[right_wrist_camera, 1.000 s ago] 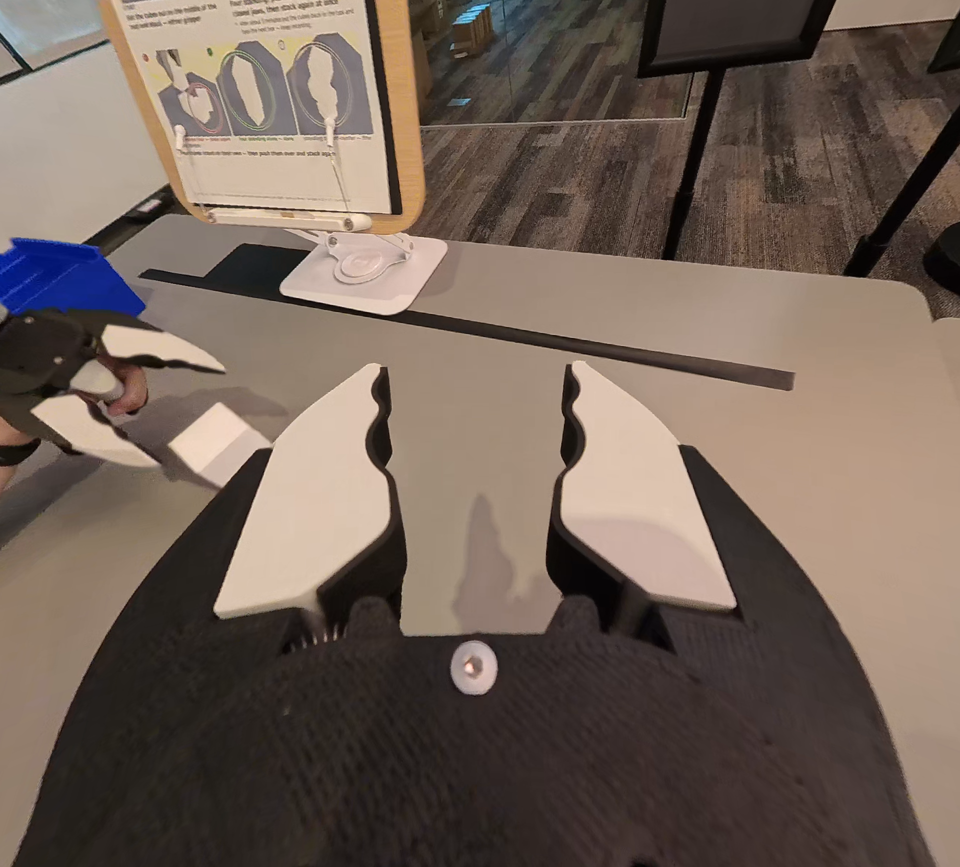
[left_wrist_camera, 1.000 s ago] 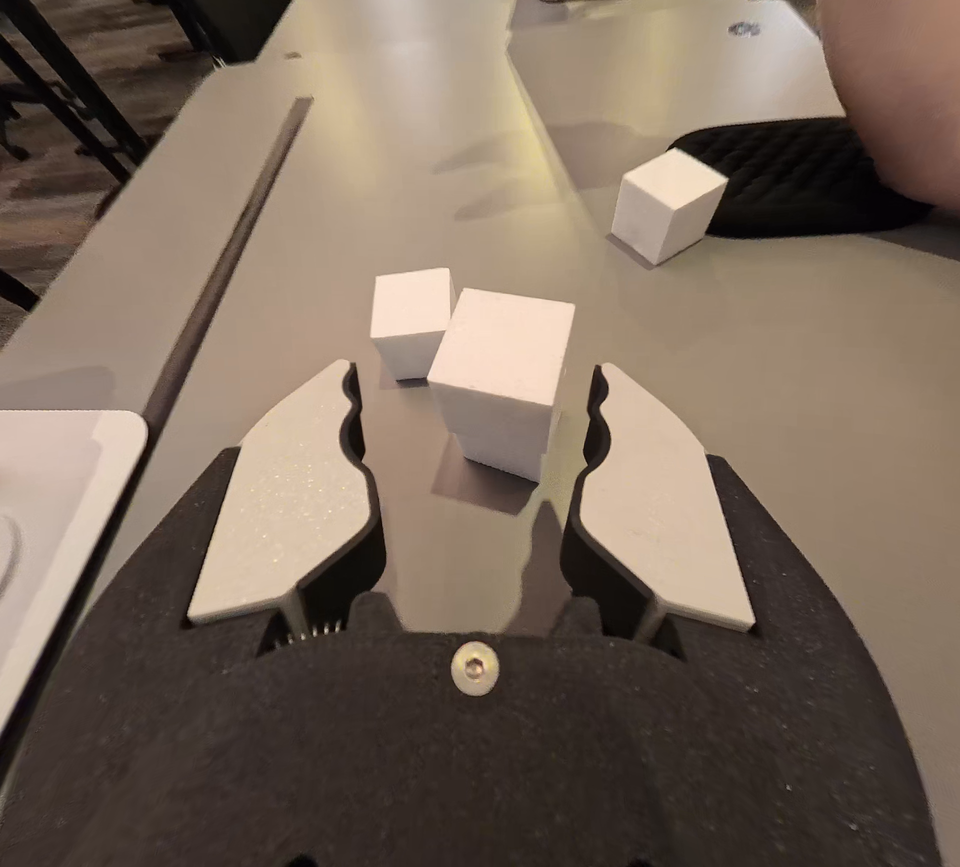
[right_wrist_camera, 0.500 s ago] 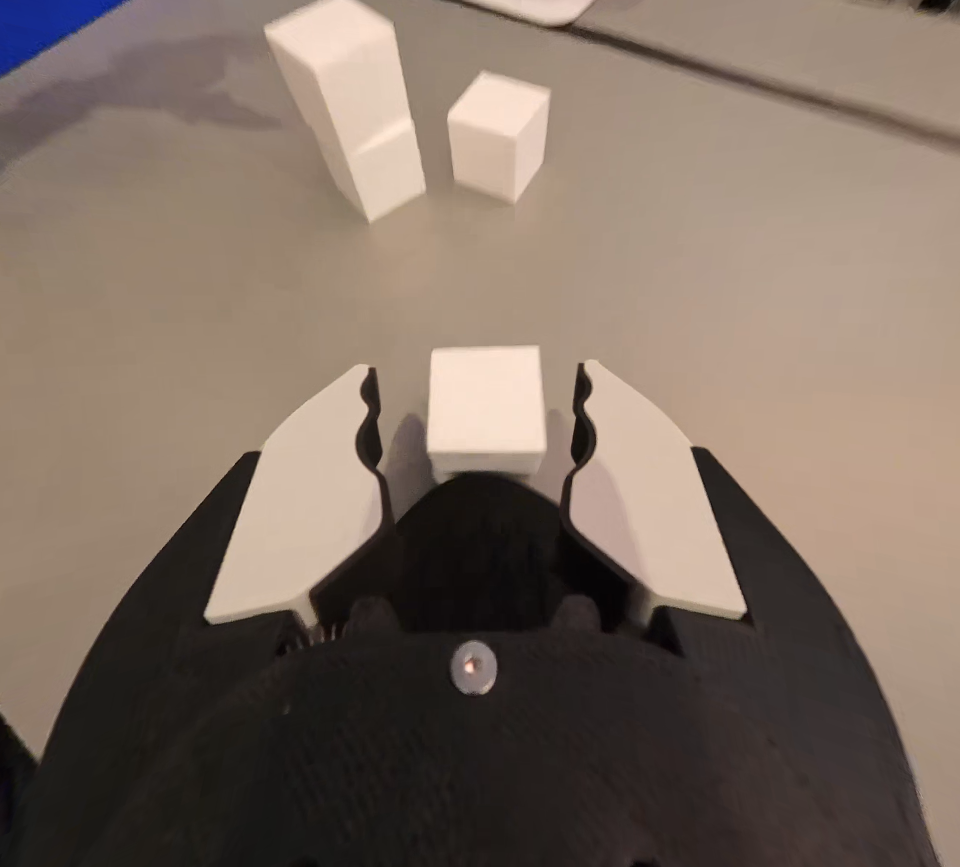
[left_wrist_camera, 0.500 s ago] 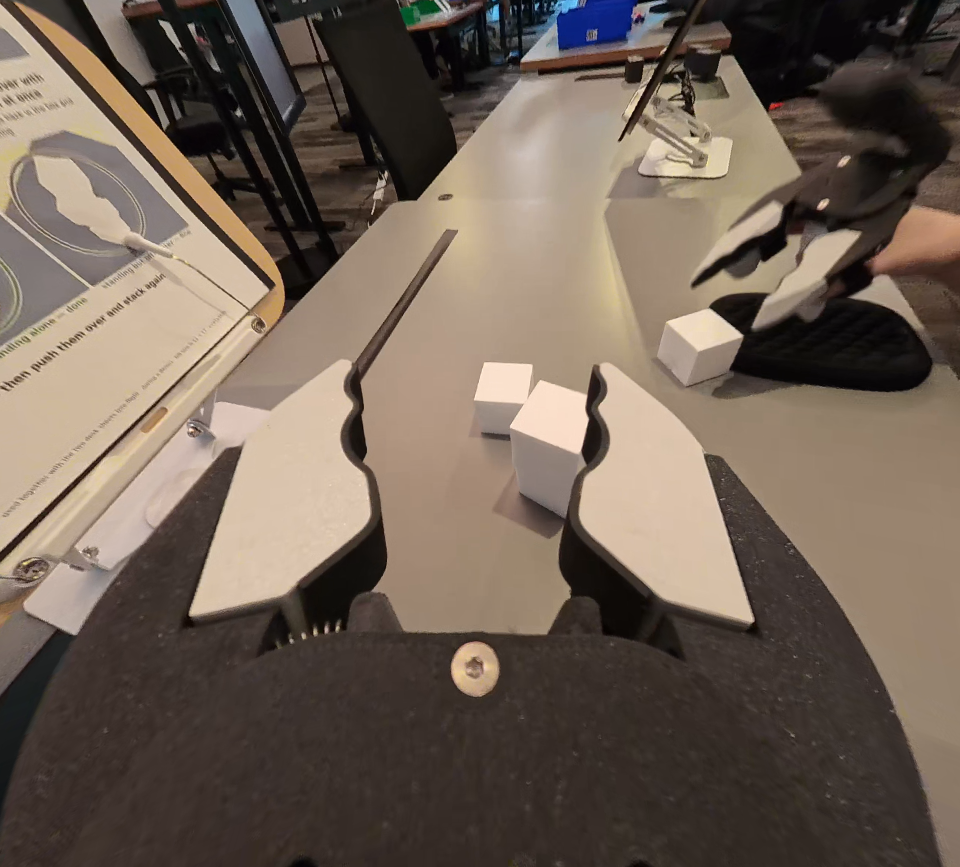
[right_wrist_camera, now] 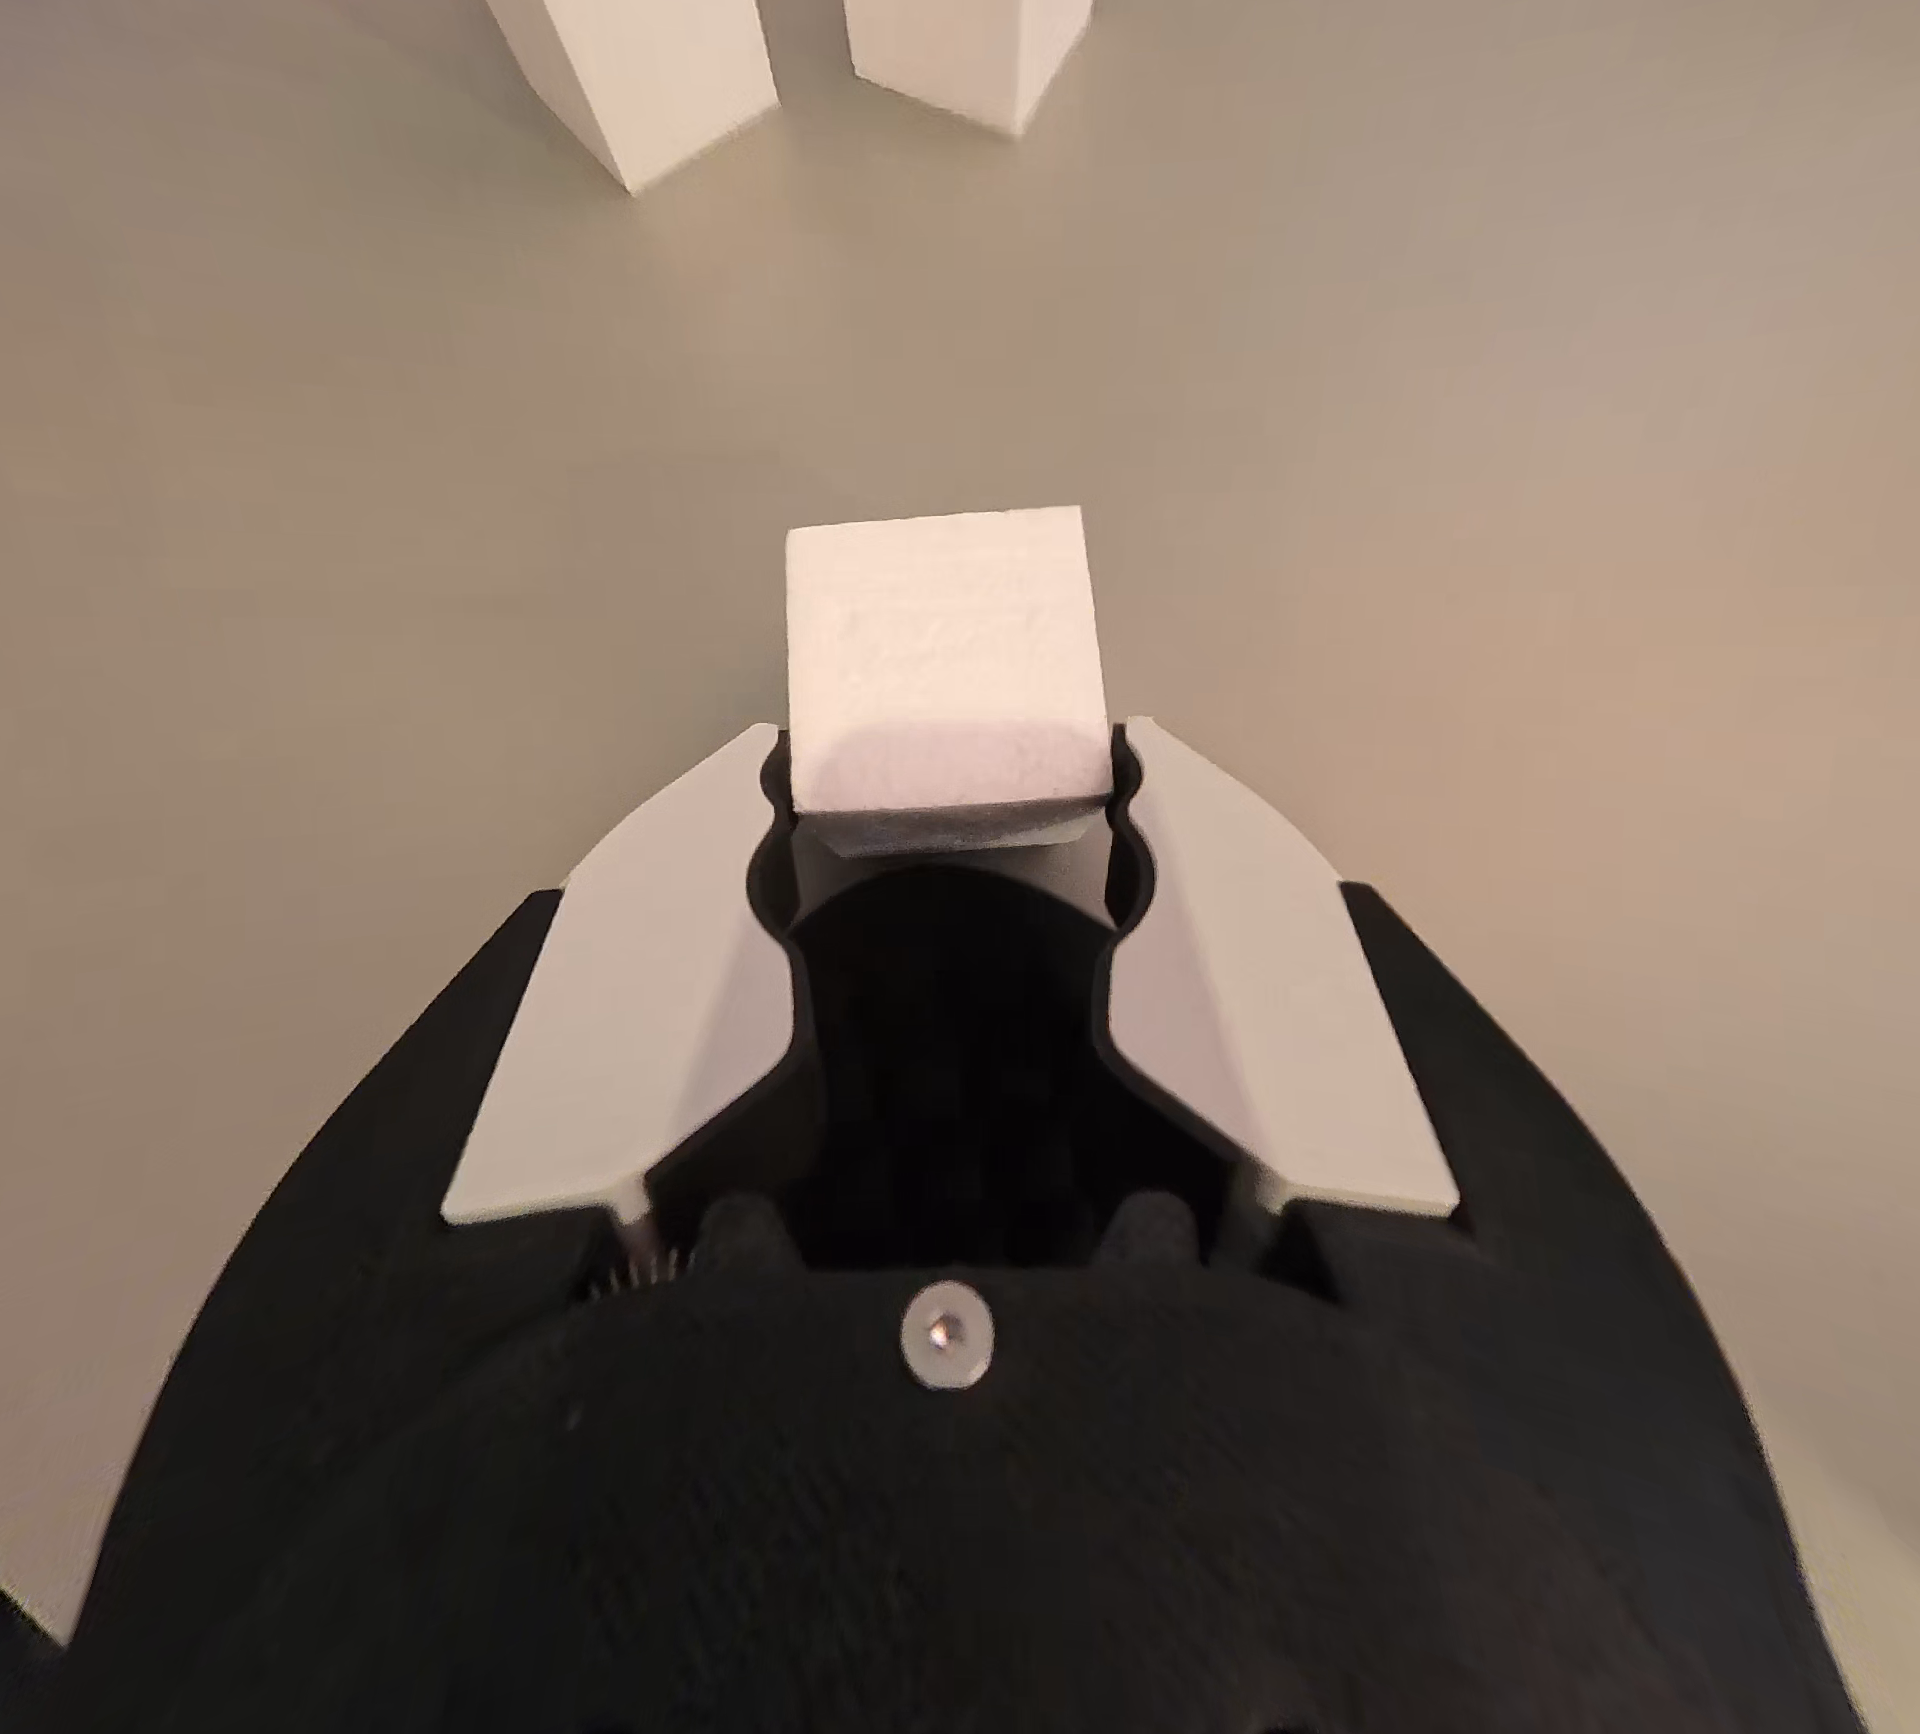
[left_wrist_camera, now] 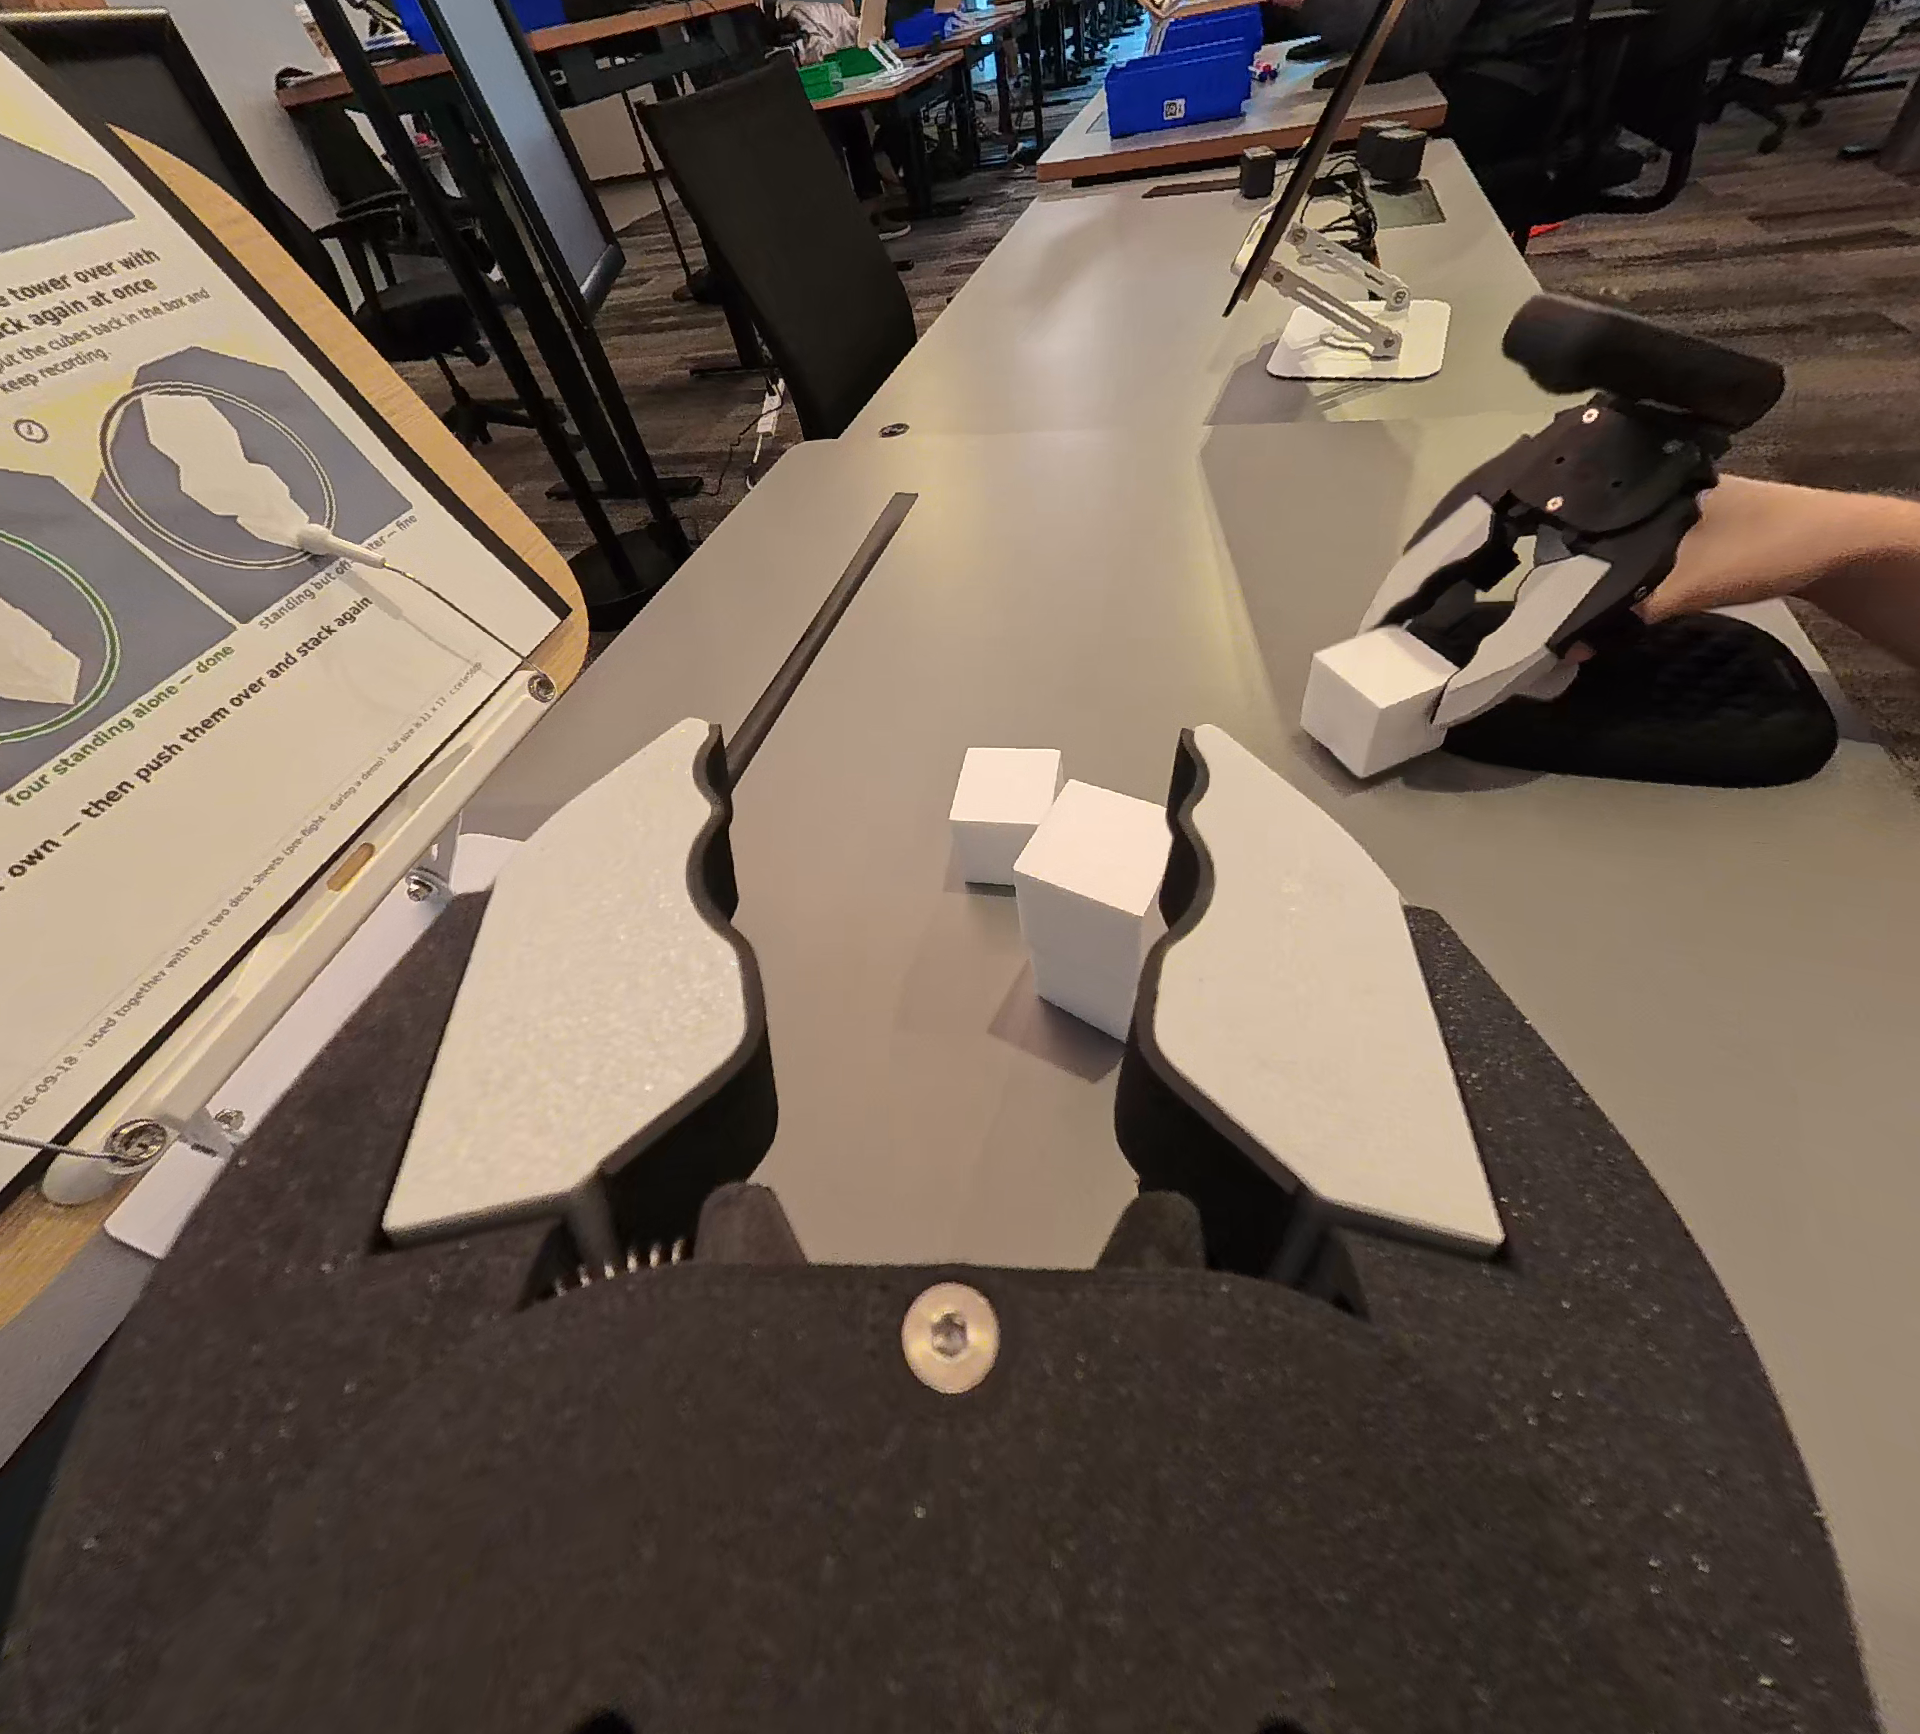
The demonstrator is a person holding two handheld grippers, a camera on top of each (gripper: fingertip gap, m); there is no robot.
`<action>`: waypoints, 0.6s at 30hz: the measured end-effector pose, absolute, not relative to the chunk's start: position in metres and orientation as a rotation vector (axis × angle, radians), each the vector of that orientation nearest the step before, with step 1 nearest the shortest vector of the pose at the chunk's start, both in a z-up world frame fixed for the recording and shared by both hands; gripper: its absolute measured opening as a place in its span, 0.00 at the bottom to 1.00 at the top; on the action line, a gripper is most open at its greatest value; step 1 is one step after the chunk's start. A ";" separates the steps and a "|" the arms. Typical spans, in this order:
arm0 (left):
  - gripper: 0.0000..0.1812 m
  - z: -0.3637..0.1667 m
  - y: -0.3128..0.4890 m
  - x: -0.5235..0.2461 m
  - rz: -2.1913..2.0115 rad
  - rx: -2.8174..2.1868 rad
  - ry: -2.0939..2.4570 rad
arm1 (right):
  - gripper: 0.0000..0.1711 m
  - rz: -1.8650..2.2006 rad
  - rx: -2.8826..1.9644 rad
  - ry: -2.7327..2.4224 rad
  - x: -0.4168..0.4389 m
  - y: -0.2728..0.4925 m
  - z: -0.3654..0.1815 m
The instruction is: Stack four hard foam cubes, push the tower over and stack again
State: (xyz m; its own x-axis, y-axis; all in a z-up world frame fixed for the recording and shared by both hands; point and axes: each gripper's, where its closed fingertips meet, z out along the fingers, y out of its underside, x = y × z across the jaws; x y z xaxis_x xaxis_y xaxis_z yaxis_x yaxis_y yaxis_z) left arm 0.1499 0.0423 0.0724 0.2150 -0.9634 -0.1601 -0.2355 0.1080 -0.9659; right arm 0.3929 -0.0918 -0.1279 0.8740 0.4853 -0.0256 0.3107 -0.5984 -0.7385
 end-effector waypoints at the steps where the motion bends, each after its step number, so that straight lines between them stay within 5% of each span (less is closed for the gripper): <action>1: 0.44 0.072 0.043 0.150 -0.823 -1.369 1.249 | 0.34 0.309 -2.225 -0.594 0.387 -0.088 -0.118; 10: 0.44 0.061 0.045 0.156 -0.803 -1.397 1.277 | 0.34 0.687 -1.860 -1.045 0.268 -0.009 0.030; 18: 0.45 0.042 0.060 0.153 -0.759 -1.479 1.282 | 0.34 0.780 -1.828 -1.232 0.238 0.026 0.024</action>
